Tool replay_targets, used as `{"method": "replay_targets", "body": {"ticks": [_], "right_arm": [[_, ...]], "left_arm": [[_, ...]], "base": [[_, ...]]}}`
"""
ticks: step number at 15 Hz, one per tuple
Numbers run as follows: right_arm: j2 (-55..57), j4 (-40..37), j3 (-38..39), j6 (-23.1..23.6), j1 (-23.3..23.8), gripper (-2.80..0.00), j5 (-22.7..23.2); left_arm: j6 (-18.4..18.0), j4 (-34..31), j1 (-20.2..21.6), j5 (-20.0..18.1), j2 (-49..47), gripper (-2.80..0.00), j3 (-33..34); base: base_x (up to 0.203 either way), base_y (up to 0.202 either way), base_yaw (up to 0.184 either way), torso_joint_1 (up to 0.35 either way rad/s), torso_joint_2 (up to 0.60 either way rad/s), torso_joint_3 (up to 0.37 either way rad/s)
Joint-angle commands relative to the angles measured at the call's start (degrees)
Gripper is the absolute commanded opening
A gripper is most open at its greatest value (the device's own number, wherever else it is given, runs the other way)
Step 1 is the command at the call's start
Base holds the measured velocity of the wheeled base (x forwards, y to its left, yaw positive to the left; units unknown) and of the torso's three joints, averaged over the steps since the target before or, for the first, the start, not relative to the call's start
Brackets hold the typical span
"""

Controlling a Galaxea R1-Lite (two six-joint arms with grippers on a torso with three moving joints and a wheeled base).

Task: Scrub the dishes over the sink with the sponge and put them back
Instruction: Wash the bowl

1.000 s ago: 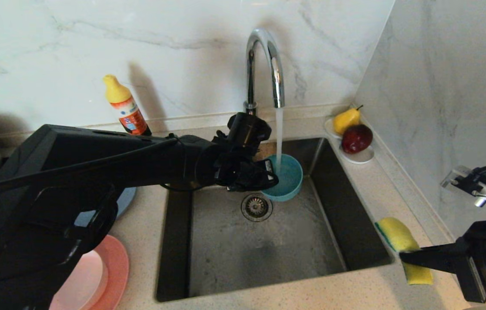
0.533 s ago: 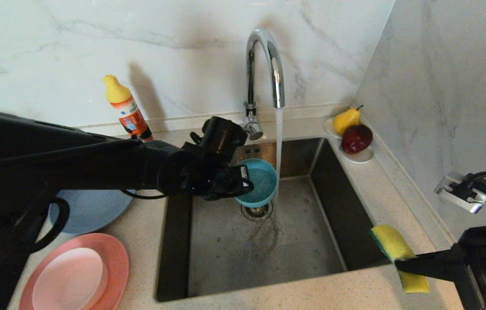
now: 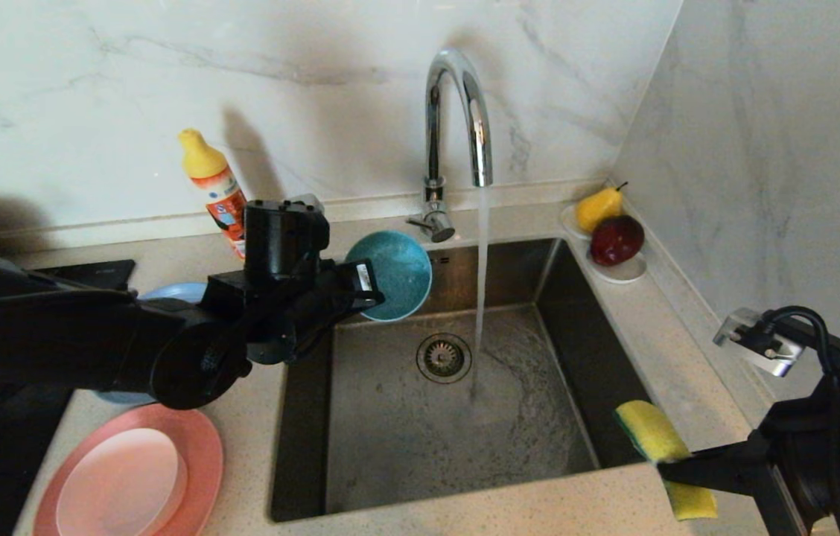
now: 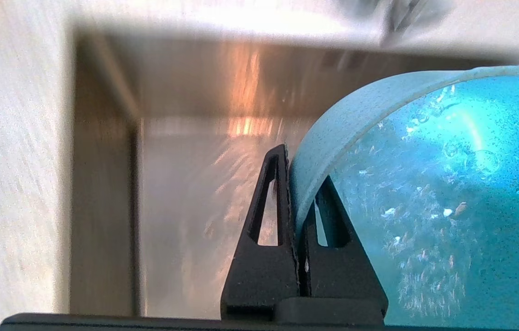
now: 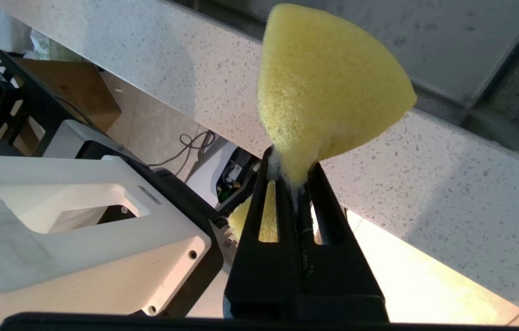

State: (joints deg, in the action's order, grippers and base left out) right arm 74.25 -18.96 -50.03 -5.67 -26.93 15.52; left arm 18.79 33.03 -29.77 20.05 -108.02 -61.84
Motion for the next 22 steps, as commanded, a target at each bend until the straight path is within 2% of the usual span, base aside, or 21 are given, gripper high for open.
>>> {"method": "replay_targets", "body": {"ticks": [1,3,6,7,9,11,13,17,20,22], "right_arm": [[1.2,0.18,-0.02,-0.04,-0.23,-2.8,0.13],[1.34,0.59,0.45,0.04,-0.23,-2.8,0.13],[1.95,0.59,0.55,0.04,-0.23,-2.8,0.21],[2.0,0.59,0.55,0.04,-0.23,-2.8,0.21],[2.22,0.59,0.64,-0.04,-0.23,-2.8,0.71],[2.15,0.59,0.55,-0.13,-0.23,-2.8,0.94],[2.63,0.59,0.55,-0.13,-0.23,-2.8,1.0],[4.33,0.68,0.46,-0.05,-0.23,-2.8,1.71],[4.63,1.29,0.42,-0.04,-0.23,-2.8,1.71],[4.68,1.29,0.28,-0.04,-0.23,-2.8,1.71]], "left_arm": [[-3.18,10.61,0.17,0.08,1.35,-2.8,4.11],[-8.39,15.68,0.23,0.15,1.45,-2.8,5.58],[-18.31,22.16,0.35,0.16,2.43,-2.8,6.61],[-20.31,23.97,0.41,0.12,2.79,-2.8,7.33],[-27.92,31.61,0.7,-0.24,2.76,-2.8,9.42],[-32.66,35.7,1.55,-1.61,2.22,-2.8,10.16],[-35.27,37.14,2.19,-1.98,2.94,-2.8,9.79],[-37.45,43.84,3.49,-1.95,2.81,-2.8,10.11],[-40.24,51.41,3.49,-1.6,2.27,-2.8,10.22],[-40.52,52.69,3.43,-1.65,2.04,-2.8,10.42]], "base": [[0.0,0.0,0.0,0.0,0.0,0.0],[0.0,0.0,0.0,0.0,0.0,0.0],[0.0,0.0,0.0,0.0,0.0,0.0],[0.0,0.0,0.0,0.0,0.0,0.0],[0.0,0.0,0.0,0.0,0.0,0.0],[0.0,0.0,0.0,0.0,0.0,0.0],[0.0,0.0,0.0,0.0,0.0,0.0],[0.0,0.0,0.0,0.0,0.0,0.0],[0.0,0.0,0.0,0.0,0.0,0.0],[0.0,0.0,0.0,0.0,0.0,0.0]]}}
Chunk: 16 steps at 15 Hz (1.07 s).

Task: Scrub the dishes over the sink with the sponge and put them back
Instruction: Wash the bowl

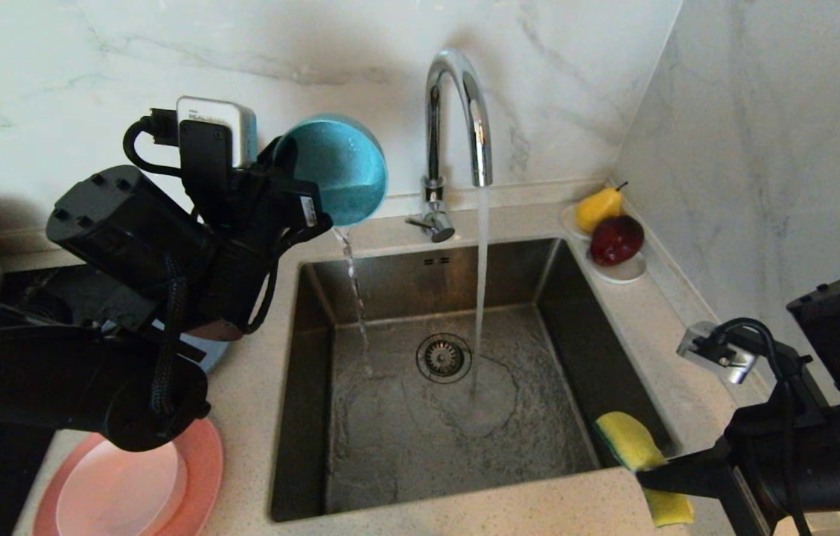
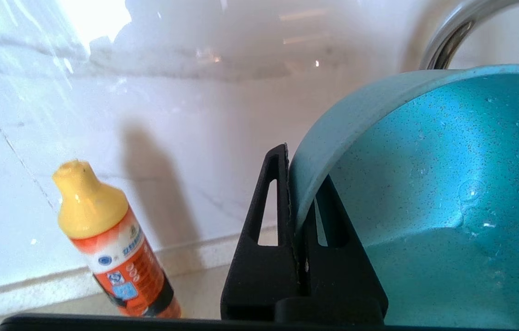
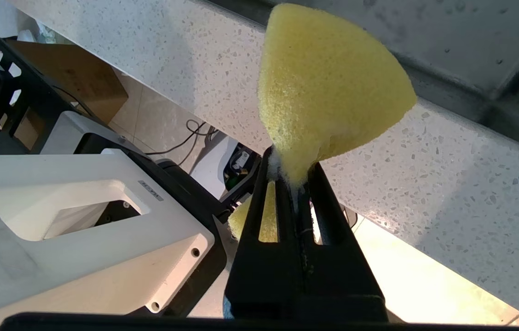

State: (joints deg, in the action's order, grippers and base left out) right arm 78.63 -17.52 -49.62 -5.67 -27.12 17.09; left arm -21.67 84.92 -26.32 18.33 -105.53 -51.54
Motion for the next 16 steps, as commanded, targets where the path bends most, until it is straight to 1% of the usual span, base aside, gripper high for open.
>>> {"method": "replay_targets", "body": {"ticks": [1,3,9,13,14,15,16], "right_arm": [[0.3,-0.15,-0.22,-0.04,-0.03,-2.8,0.14],[0.38,-0.15,-0.13,-0.04,-0.03,-2.8,0.21],[0.82,-0.15,-0.48,0.04,-0.03,-2.8,0.18],[0.44,-0.15,-0.72,-0.04,-0.49,-2.8,0.22],[0.01,-0.15,-0.83,-0.08,-1.1,-2.8,0.22],[-0.52,-0.15,-1.12,-0.07,-1.49,-2.8,0.21],[-1.29,-0.29,-1.71,-0.12,-2.24,-2.8,0.22]], "left_arm": [[-0.04,1.75,0.02,0.02,-0.46,-2.8,0.04],[-0.05,2.71,-0.03,-0.07,-0.96,-2.8,0.16],[-0.13,2.74,-0.05,-0.12,-1.98,-2.8,0.57],[0.22,2.69,-0.05,-0.01,-1.01,-2.8,1.24],[0.68,-0.14,-0.05,-0.03,-0.39,-2.8,1.4],[2.22,-5.33,-0.06,-0.1,0.85,-2.8,1.52],[4.8,-12.5,-0.07,-0.32,2.67,-2.8,1.41]], "base": [[0.0,0.0,0.0,0.0,0.0,0.0],[0.0,0.0,0.0,0.0,0.0,0.0],[0.0,0.0,0.0,0.0,0.0,0.0],[0.0,0.0,0.0,0.0,0.0,0.0],[0.0,0.0,0.0,0.0,0.0,0.0],[0.0,0.0,0.0,0.0,0.0,0.0],[0.0,0.0,0.0,0.0,0.0,0.0]]}}
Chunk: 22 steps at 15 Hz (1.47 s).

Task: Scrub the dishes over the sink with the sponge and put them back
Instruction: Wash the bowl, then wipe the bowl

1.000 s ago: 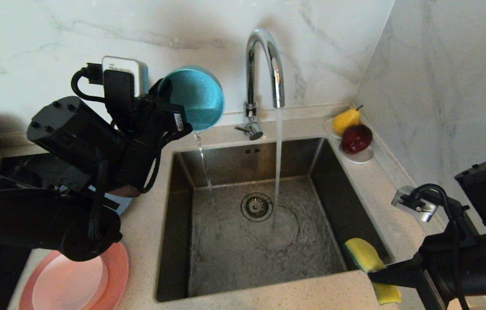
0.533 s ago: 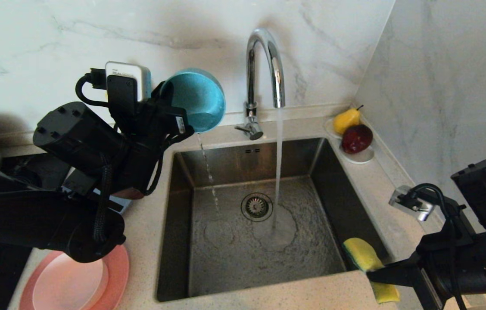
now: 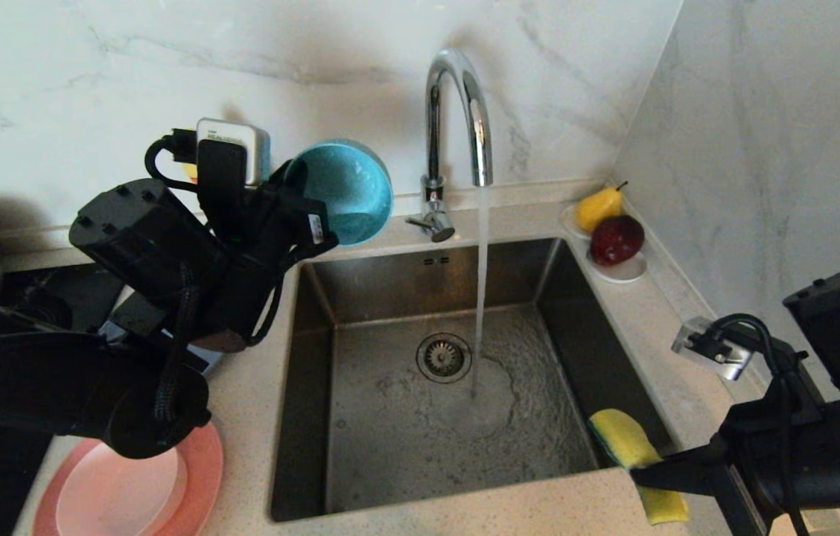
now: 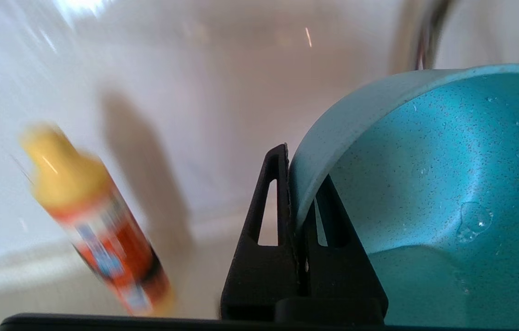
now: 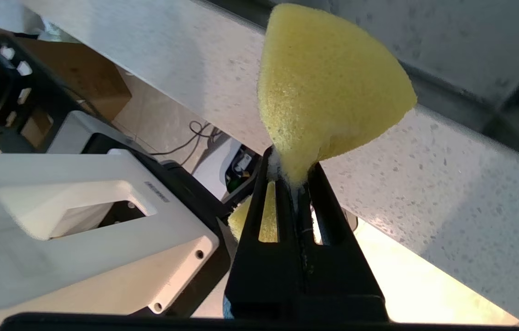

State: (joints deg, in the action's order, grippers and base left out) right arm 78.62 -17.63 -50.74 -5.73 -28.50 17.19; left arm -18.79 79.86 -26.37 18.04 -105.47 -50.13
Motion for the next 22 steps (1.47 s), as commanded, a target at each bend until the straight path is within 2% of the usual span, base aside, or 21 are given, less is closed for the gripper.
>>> {"method": "replay_targets", "body": {"ticks": [1,2,3,5,7,8,10,13,15,17,18,21,22], "right_arm": [[-1.73,-0.22,-0.86,-0.07,-1.22,-2.8,0.13],[-2.36,-0.43,-1.41,-0.13,-2.24,-2.8,0.13],[-3.04,-0.5,-2.34,-1.02,-3.4,-2.8,0.14],[-3.38,-0.66,-4.8,-4.39,-5.69,-2.8,0.6],[-2.93,-1.19,-7.37,-6.25,-8.26,-2.8,2.12],[-2.49,-1.78,-8.79,-7.58,-9.6,-2.8,2.58],[-1.53,-3.34,-12.2,-10.93,-12.22,-2.8,4.18],[1.9,-5.83,-17.21,-17.57,-14.98,-2.8,8.84],[3.8,-7.6,-19.72,-19.98,-16.28,-2.8,9.37],[6.41,-11.13,-24.57,-21.95,-17.75,-2.8,10.35],[7.87,-12.5,-26.46,-22.85,-18.33,-2.8,11.15],[12.48,-13.83,-30.12,-24.62,-20.44,-2.8,11.88],[13.82,-14.55,-31.58,-24.74,-20.78,-2.8,11.9]], "left_arm": [[4.57,-14.59,-0.05,-0.59,4.67,-2.8,-0.25],[7.58,-22.27,-0.04,-2.28,6.61,-2.8,-0.77],[11.85,-32.7,-0.02,-4.92,8.95,-2.8,-1.69],[18.91,-51.32,-0.01,-10.3,13.22,-2.8,-3.91],[22.39,-65.46,0.0,-13.31,15.24,-2.8,-5.85],[24.4,-68.95,0.0,-14.11,16.32,-2.8,-5.92],[25.78,-70.21,-0.38,-14.71,17.82,-2.8,-3.03],[27.79,-69.4,-5.23,-14.23,19.13,-2.8,0.58],[30.41,-69.31,-7.07,-12.77,19.06,-2.8,0.46],[31.78,-67.71,-10.41,-6.55,16.95,-2.8,0.24],[32.25,-64.68,-11.48,-3.31,15.92,-2.8,0.22],[31.89,-56.88,-14.39,6.43,12.06,-2.8,-0.65],[31.28,-55.93,-15.73,8.37,11.19,-2.8,-1.09]], "base": [[0.0,0.0,0.0,0.0,0.0,0.0],[0.0,0.0,0.0,0.0,0.0,0.0],[0.0,0.0,0.0,0.0,0.0,0.0],[0.0,0.0,0.0,0.0,0.0,0.0],[0.0,0.0,0.0,0.0,0.0,0.0],[0.0,0.0,0.0,0.0,0.0,0.0],[0.0,0.0,0.0,0.0,0.0,0.0],[0.0,0.0,0.0,0.0,0.0,0.0],[0.0,0.0,0.0,0.0,0.0,0.0],[0.0,0.0,0.0,0.0,0.0,0.0],[0.0,0.0,0.0,0.0,0.0,0.0],[0.0,0.0,0.0,0.0,0.0,0.0],[0.0,0.0,0.0,0.0,0.0,0.0]]}}
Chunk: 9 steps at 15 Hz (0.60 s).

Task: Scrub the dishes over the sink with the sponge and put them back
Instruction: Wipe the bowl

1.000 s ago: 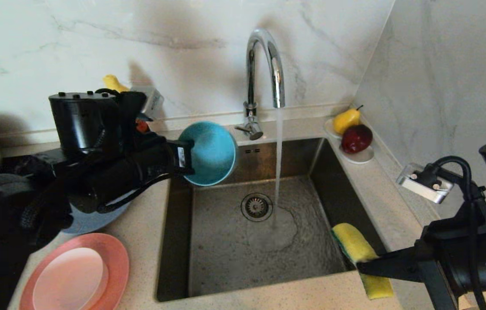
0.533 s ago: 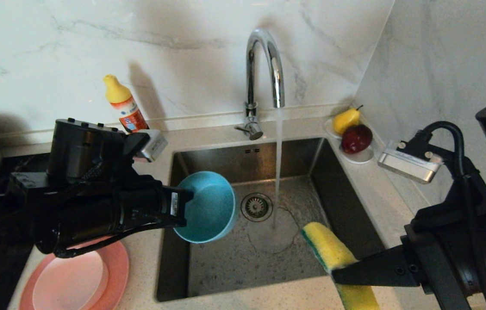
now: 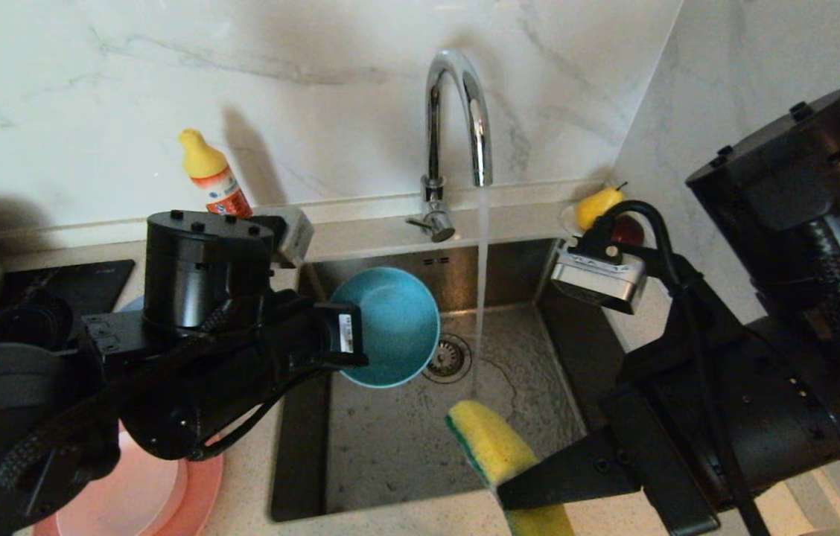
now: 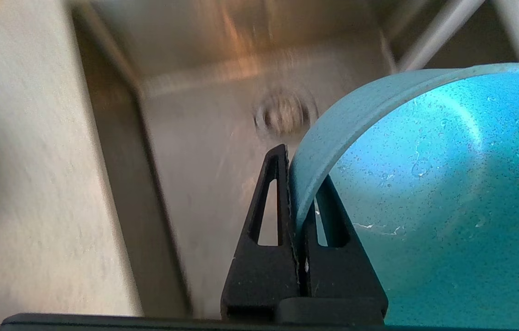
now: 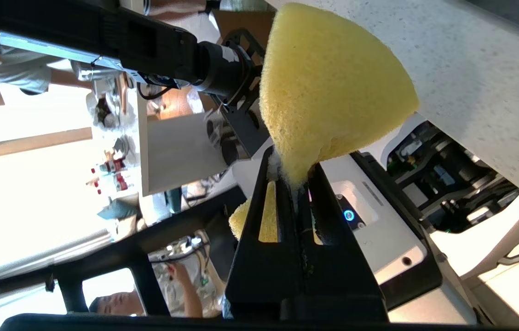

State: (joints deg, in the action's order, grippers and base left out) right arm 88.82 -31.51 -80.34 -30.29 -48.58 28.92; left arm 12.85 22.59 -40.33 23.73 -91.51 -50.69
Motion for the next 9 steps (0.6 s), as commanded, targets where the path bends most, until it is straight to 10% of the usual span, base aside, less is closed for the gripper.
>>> {"method": "replay_targets", "body": {"ticks": [1,9], "right_arm": [[4.73,-1.75,-3.36,-0.21,-0.84,-2.8,0.17],[11.27,-4.4,-12.47,-7.06,0.61,-2.8,-1.98]], "left_arm": [[-1.05,1.57,-2.7,3.86,-2.97,-2.8,-0.54],[-4.08,22.15,-7.48,11.94,-6.29,-2.8,8.07]], "base": [[0.0,0.0,0.0,0.0,0.0,0.0],[0.0,0.0,0.0,0.0,0.0,0.0]]}}
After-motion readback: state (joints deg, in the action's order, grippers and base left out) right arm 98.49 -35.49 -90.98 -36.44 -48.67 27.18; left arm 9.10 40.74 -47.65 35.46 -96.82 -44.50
